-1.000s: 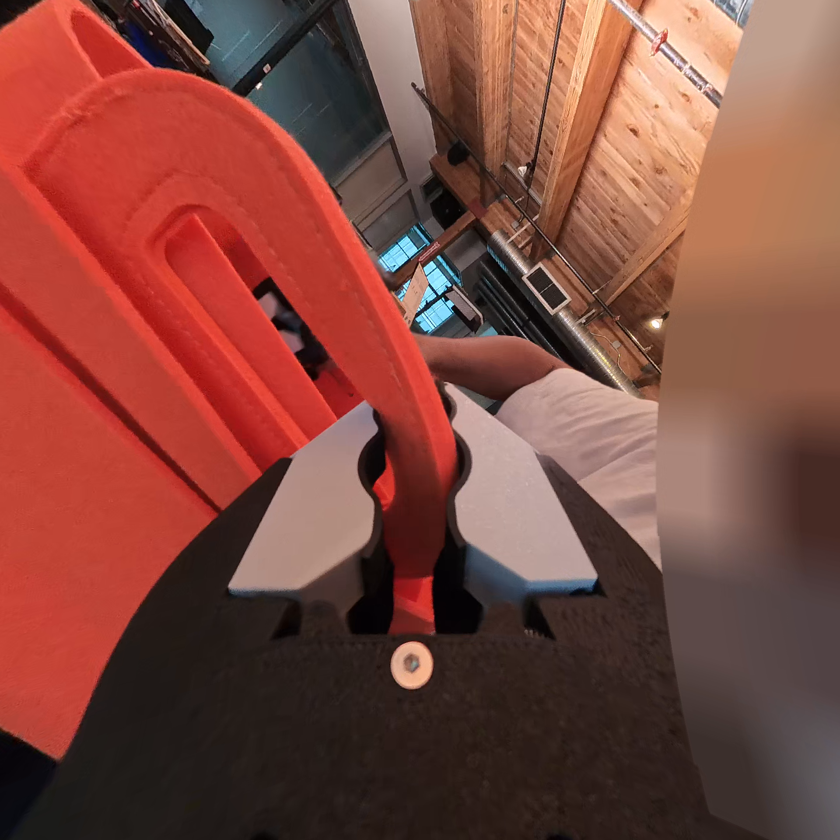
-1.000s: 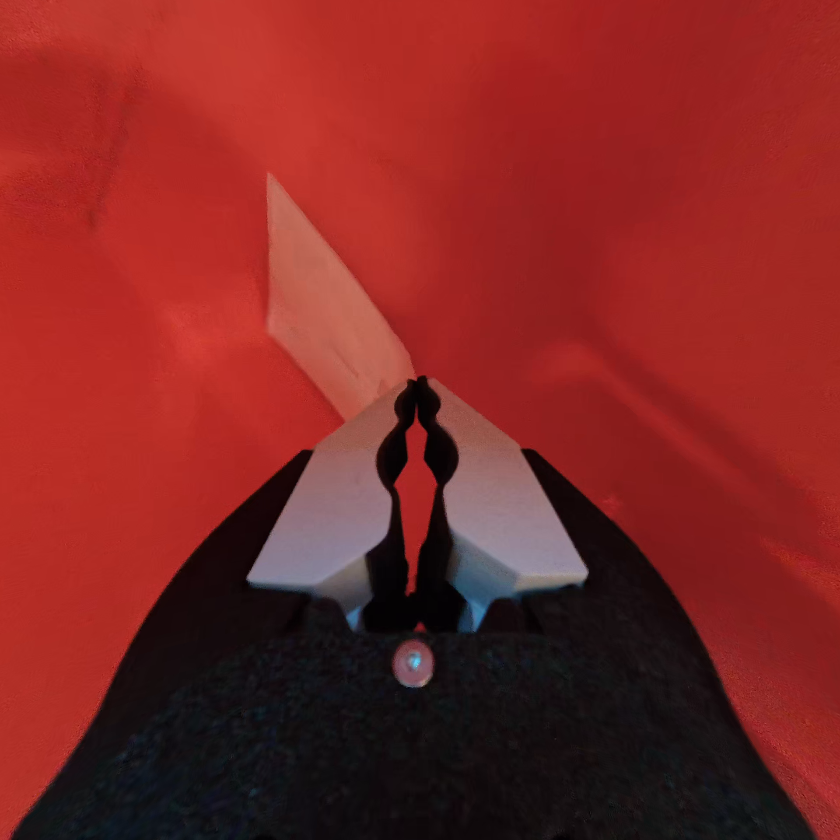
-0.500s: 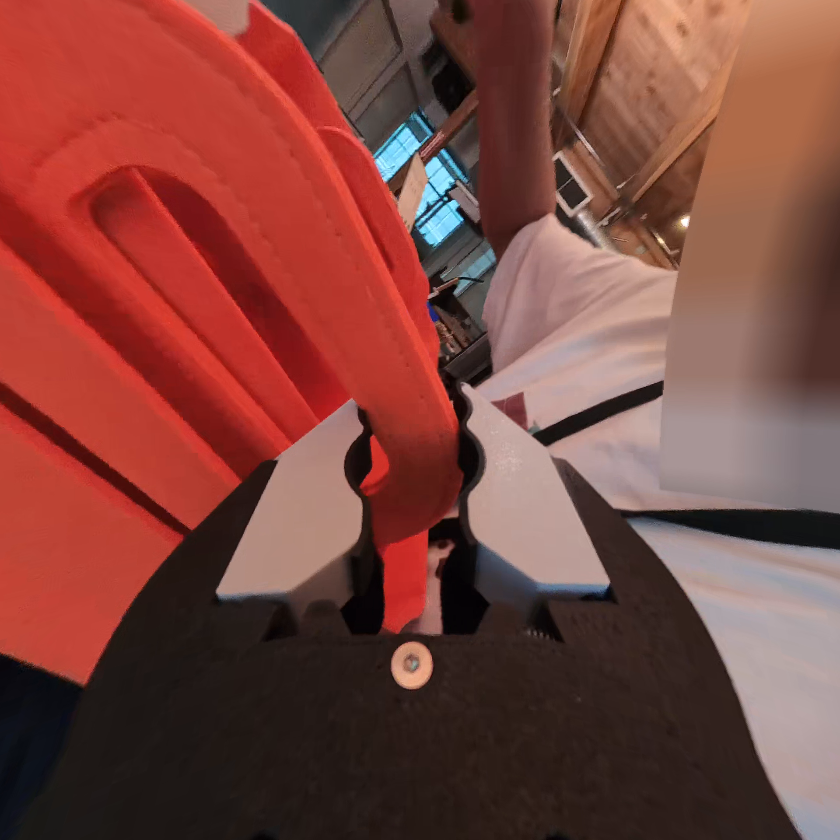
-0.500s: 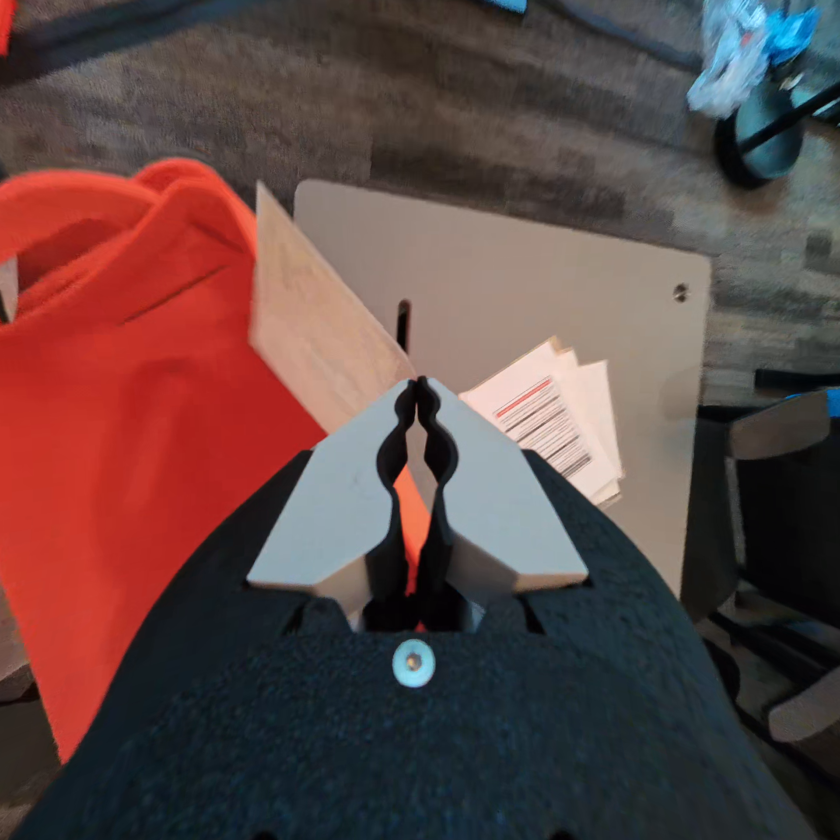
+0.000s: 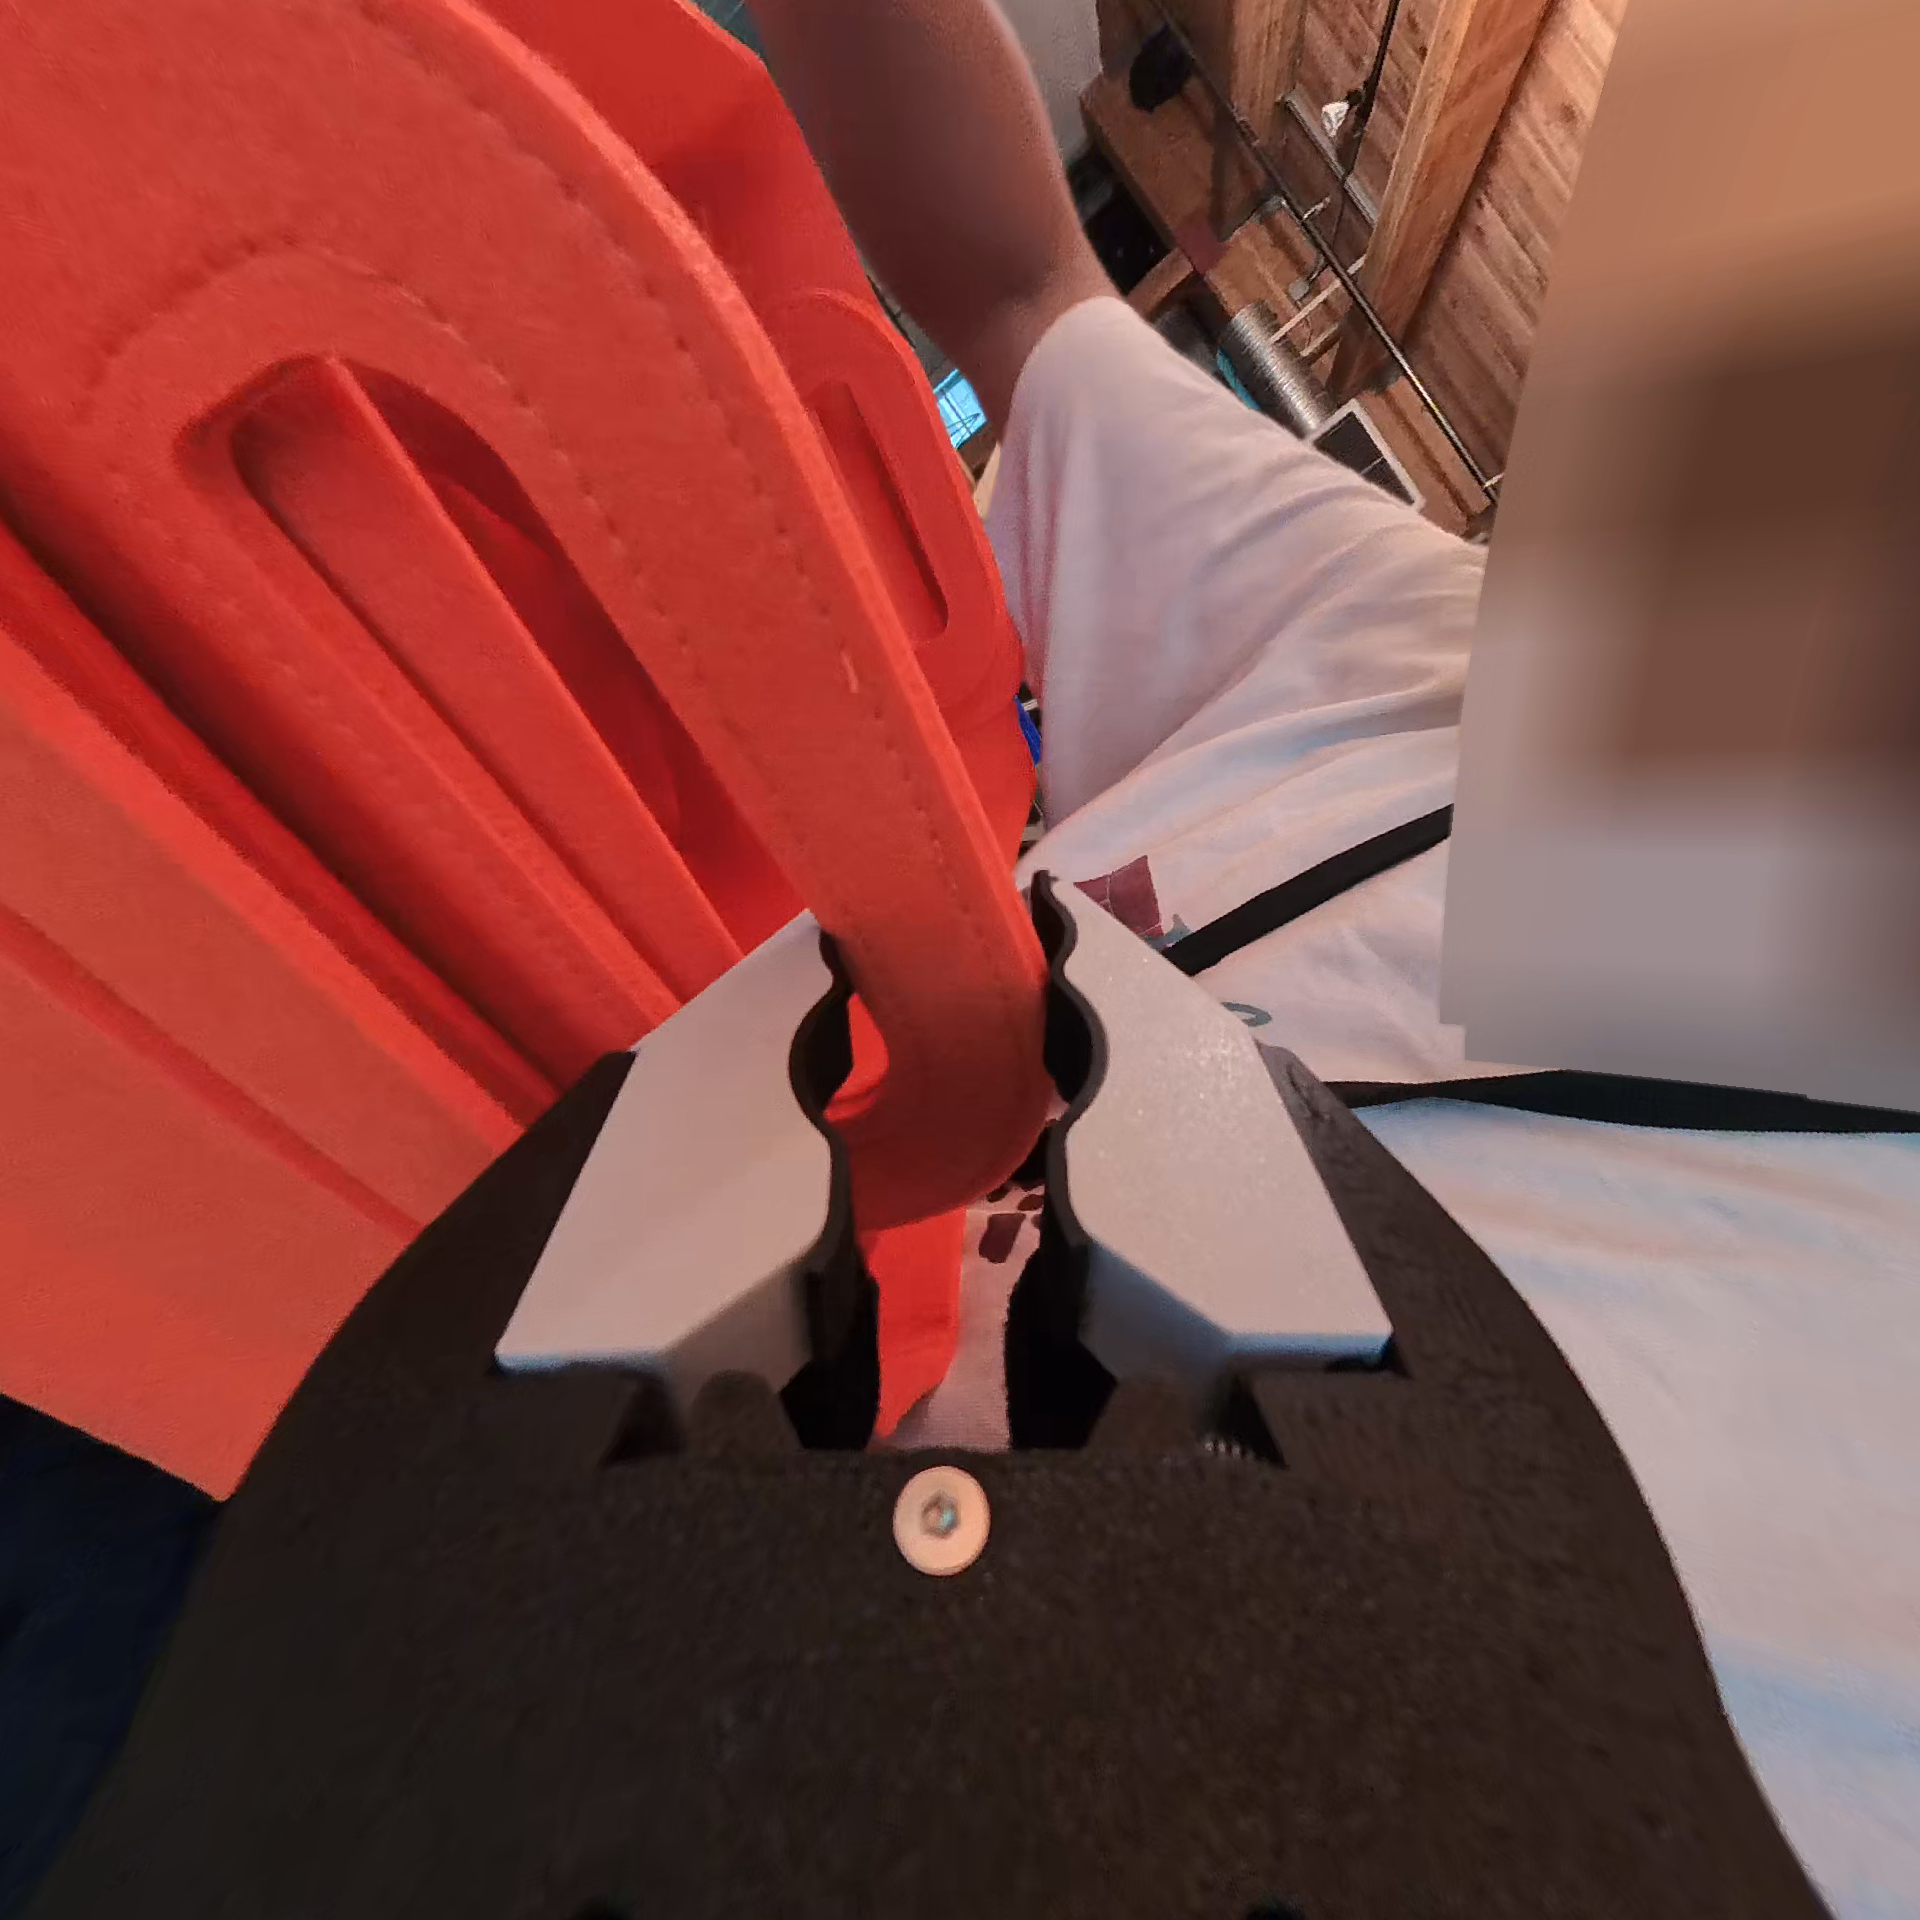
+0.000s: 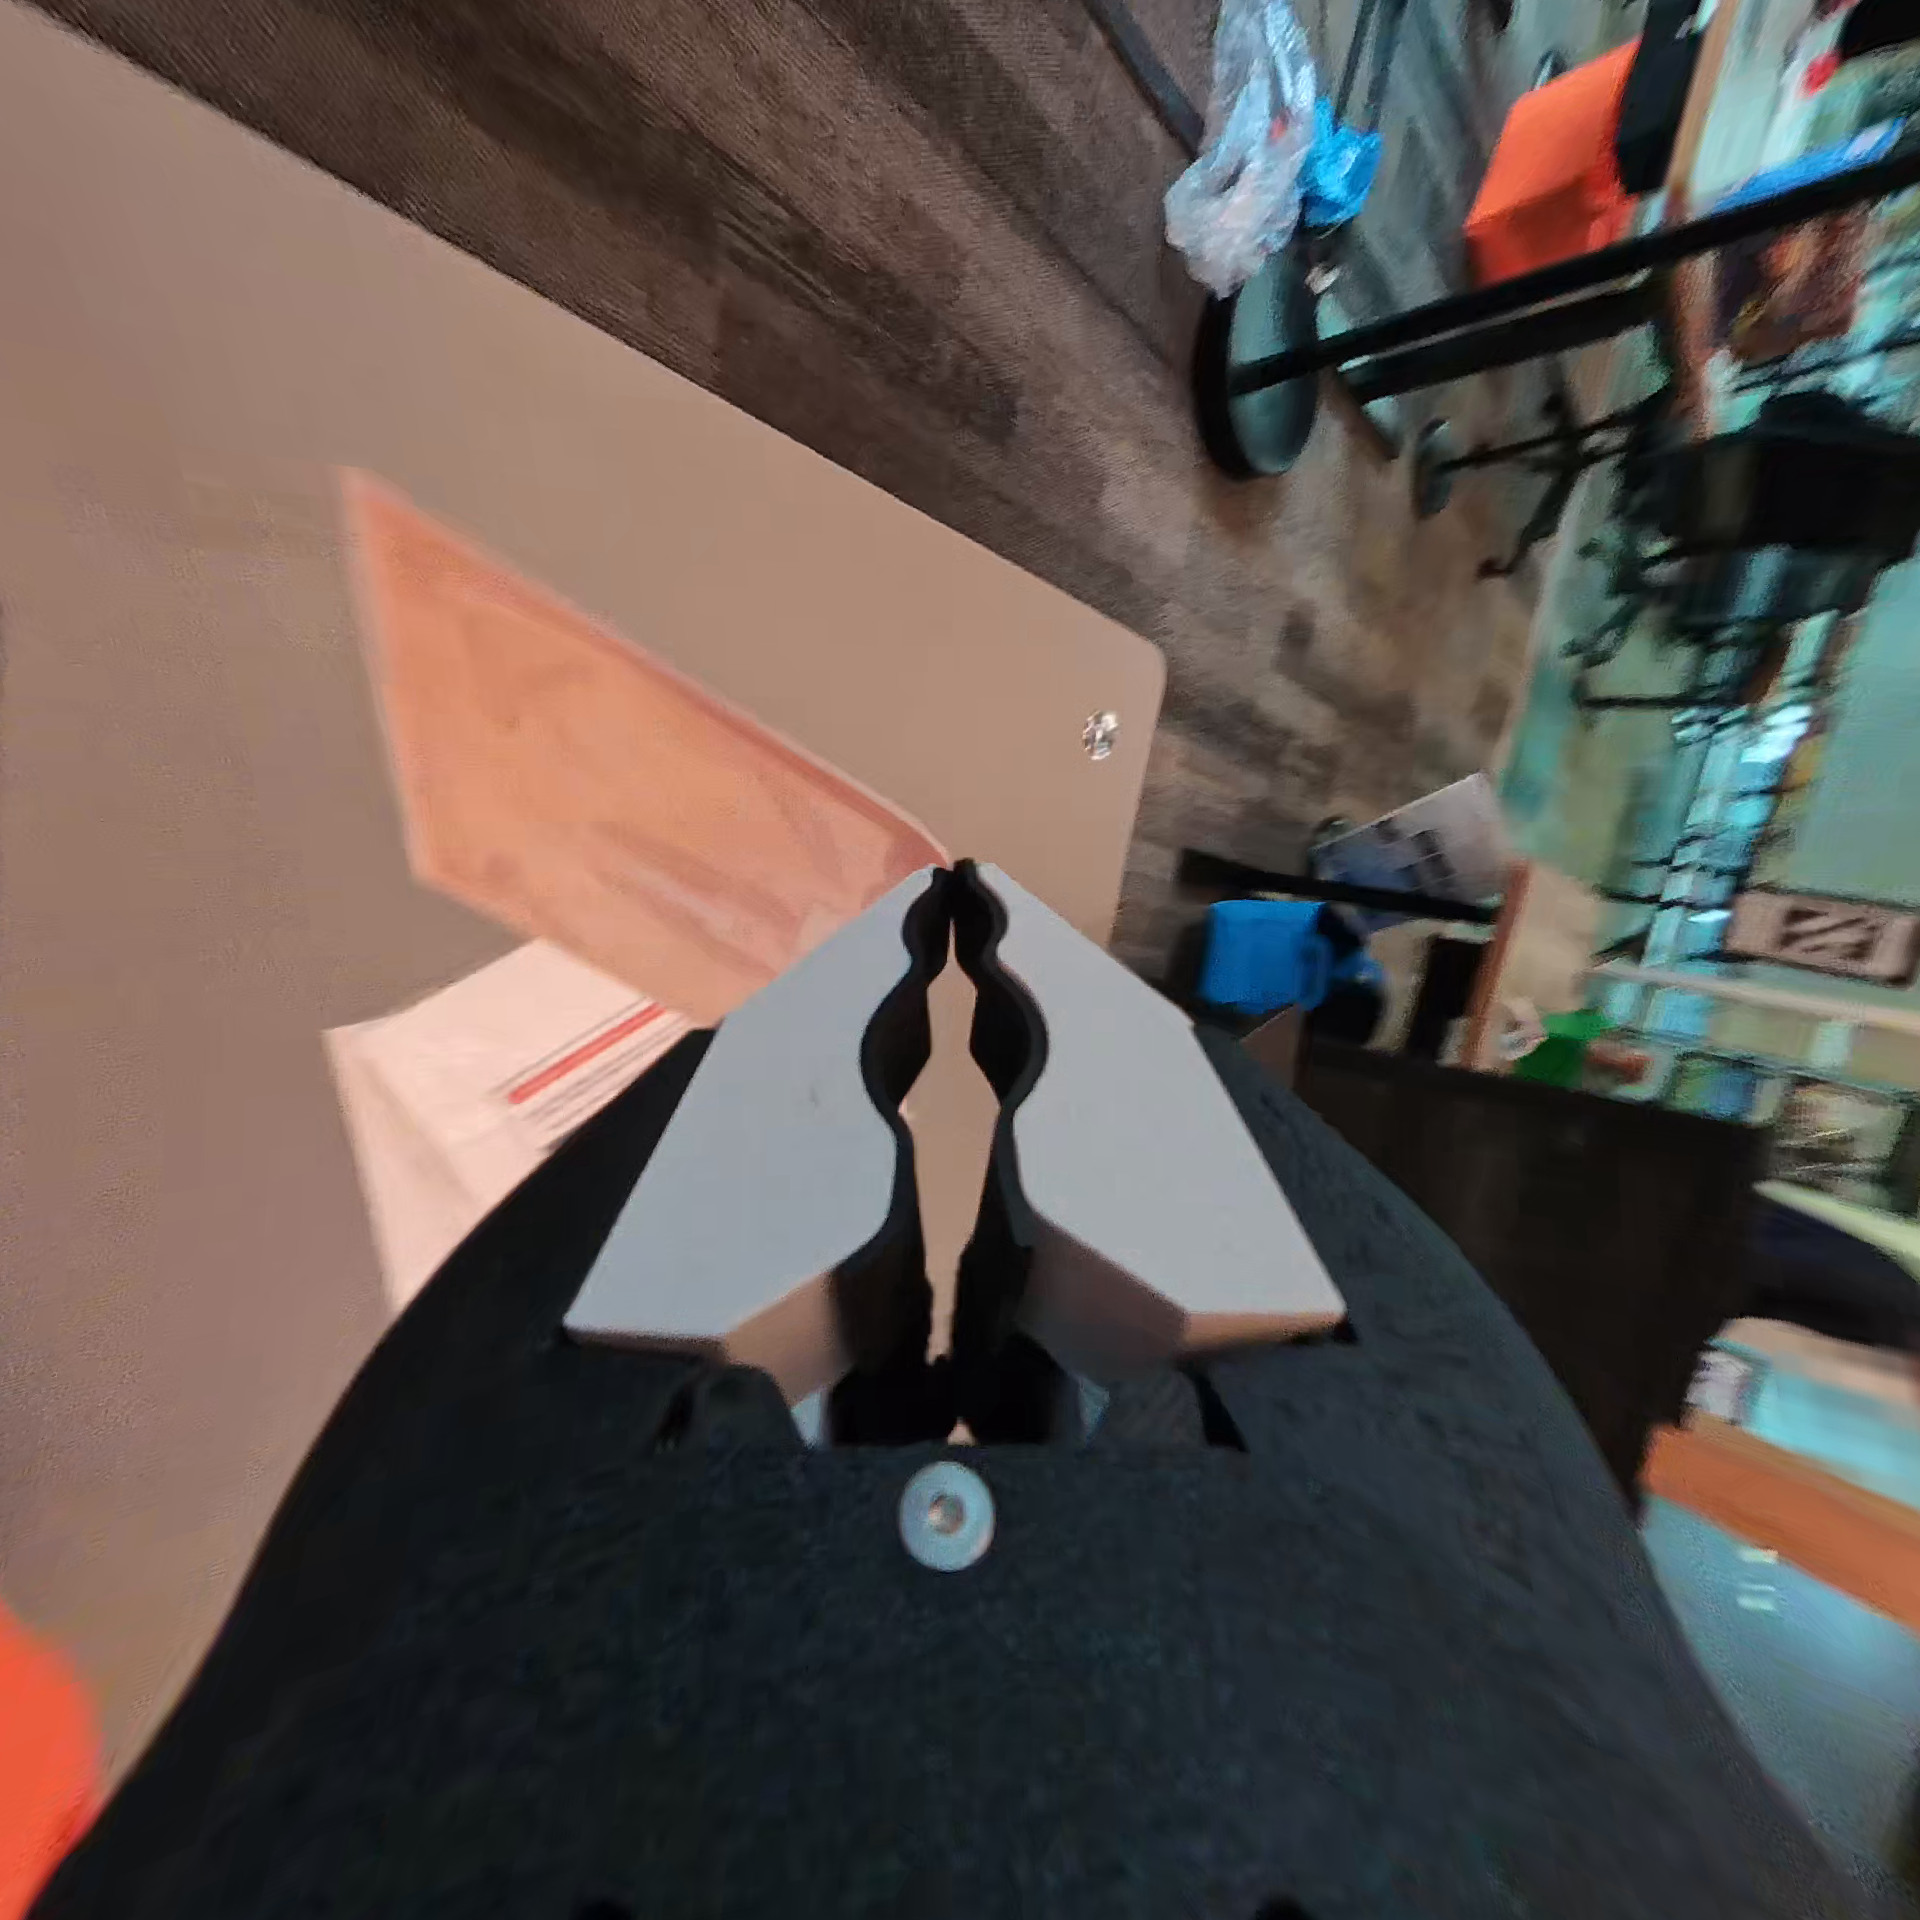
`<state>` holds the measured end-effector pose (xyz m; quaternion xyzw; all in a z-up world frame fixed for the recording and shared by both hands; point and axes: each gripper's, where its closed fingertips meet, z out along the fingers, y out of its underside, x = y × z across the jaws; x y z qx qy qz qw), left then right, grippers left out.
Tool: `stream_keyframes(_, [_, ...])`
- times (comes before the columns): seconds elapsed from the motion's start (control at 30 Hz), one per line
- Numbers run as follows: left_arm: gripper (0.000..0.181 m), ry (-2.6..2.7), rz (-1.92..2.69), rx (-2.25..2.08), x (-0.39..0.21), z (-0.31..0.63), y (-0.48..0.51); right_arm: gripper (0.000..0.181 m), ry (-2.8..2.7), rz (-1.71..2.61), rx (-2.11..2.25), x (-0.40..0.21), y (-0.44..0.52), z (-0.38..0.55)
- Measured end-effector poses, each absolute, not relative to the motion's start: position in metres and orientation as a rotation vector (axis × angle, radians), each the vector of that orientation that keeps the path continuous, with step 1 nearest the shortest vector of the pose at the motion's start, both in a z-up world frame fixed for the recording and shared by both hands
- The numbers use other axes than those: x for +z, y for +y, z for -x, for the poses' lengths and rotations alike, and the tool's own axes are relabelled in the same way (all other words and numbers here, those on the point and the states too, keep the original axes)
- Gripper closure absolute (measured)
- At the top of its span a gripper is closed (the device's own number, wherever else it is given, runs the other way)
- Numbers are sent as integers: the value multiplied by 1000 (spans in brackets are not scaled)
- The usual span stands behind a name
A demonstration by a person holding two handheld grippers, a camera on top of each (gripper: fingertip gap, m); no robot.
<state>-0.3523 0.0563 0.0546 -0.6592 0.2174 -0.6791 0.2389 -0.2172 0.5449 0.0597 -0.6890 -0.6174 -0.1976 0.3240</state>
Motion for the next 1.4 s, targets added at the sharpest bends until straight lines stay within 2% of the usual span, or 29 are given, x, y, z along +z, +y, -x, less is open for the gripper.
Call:
stream_keyframes(0.17, [150,554,1797,-1901,59,348,65,181,-1737,1619,-559,-7,566,220])
stream_keyframes(0.4, [149,544,1809,-1925,67,342,75,181,-2169,1590,-195,-152,535,196])
stream_keyframes(0.63, [149,518,1830,-1945,73,337,89,181,-2156,1701,149,-160,523,248])
stream_keyframes(0.73, [149,498,1824,-1949,74,337,94,180,-2122,1944,300,-169,515,255])
stream_keyframes(0.77, [149,489,1820,-1951,74,338,95,175,-2126,1996,338,-171,511,255])
stream_keyframes(0.8, [149,485,1817,-1950,75,339,96,158,-2115,2026,405,-169,506,257])
stream_keyframes(0.83, [149,480,1815,-1947,75,339,97,140,-2078,2051,429,-164,506,259])
stream_keyframes(0.9, [149,467,1811,-1940,75,341,98,133,-2063,2064,454,-142,504,259])
stream_keyframes(1.0, [150,434,1799,-1953,79,347,100,118,-1993,1988,336,-77,515,257])
stream_keyframes(1.13, [150,417,1803,-1936,83,359,97,116,-1731,1947,115,52,505,240])
stream_keyframes(1.2, [150,413,1812,-1924,82,360,93,116,-1515,1912,83,122,470,231])
stream_keyframes(1.27, [150,374,1828,-1924,79,361,90,115,-1361,1944,223,164,399,227])
stream_keyframes(1.33, [150,321,1831,-1929,77,364,85,113,-1307,1968,309,173,319,221])
stream_keyframes(1.4, [150,326,1856,-1872,70,368,74,100,-1320,1995,199,150,249,207])
